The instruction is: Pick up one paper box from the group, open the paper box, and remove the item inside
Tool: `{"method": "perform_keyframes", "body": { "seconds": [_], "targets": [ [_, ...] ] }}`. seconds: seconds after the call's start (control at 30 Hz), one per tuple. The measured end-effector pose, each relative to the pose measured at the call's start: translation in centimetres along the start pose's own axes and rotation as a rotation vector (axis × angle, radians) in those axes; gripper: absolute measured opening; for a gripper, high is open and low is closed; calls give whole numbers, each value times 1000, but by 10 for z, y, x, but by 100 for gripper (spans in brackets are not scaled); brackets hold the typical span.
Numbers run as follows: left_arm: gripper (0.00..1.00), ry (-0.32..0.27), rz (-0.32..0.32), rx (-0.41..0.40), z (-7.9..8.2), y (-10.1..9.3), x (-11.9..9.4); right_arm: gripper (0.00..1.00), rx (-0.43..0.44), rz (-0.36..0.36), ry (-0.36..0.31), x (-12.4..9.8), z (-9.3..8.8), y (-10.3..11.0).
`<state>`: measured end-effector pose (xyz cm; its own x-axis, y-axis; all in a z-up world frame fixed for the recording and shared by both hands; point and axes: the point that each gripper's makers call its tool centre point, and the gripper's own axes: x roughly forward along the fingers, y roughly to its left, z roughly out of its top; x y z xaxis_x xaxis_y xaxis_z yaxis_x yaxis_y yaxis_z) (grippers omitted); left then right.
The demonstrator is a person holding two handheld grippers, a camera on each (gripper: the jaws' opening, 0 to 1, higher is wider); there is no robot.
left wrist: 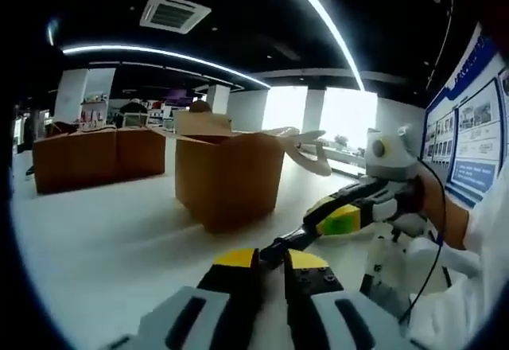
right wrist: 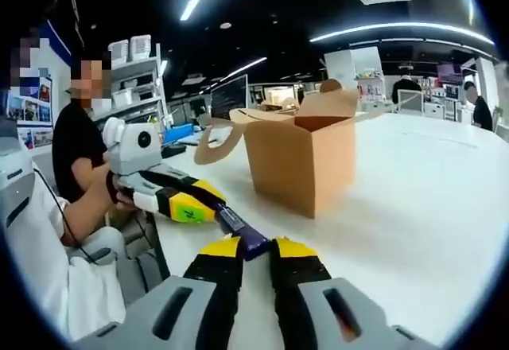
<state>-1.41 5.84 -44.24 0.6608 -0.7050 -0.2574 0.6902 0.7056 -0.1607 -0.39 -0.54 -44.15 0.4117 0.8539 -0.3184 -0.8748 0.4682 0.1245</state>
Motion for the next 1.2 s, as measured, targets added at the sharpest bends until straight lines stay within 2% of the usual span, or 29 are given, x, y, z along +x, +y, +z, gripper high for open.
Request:
{"method": "perform_keyframes", "body": {
  "seconds": [0.1,0.23,0.3,0.47,0.6,0.8,1.0,1.13,1.2],
  "targets": [
    [22,-14,-16,6,4,-3,-6,17,-13,-3,-7,-5,1,1],
    [28,-33,-10,3,11,0,-18,19,-12,-9,-39,-14,10,-2],
    [33,-40,-2,26,15,1,-26,19,-20,-16,-47,-18,15,-2],
    [37,-61,10,47,28,1,-40,21,-26,-24,-88,-33,33,-1],
    [41,-58,26,106,40,0,-53,22,-31,-63,-120,-47,49,-5],
    [48,-60,33,133,57,-3,-68,22,-27,-115,-219,-69,82,-11],
    [48,-116,83,110,81,13,-87,22,-37,-146,-277,-88,103,-16],
    [48,-158,114,97,98,19,-100,30,-41,-142,-304,-97,117,-13],
    [48,-182,123,96,107,20,-108,30,-69,-144,-309,-101,124,-10]
  ]
}}
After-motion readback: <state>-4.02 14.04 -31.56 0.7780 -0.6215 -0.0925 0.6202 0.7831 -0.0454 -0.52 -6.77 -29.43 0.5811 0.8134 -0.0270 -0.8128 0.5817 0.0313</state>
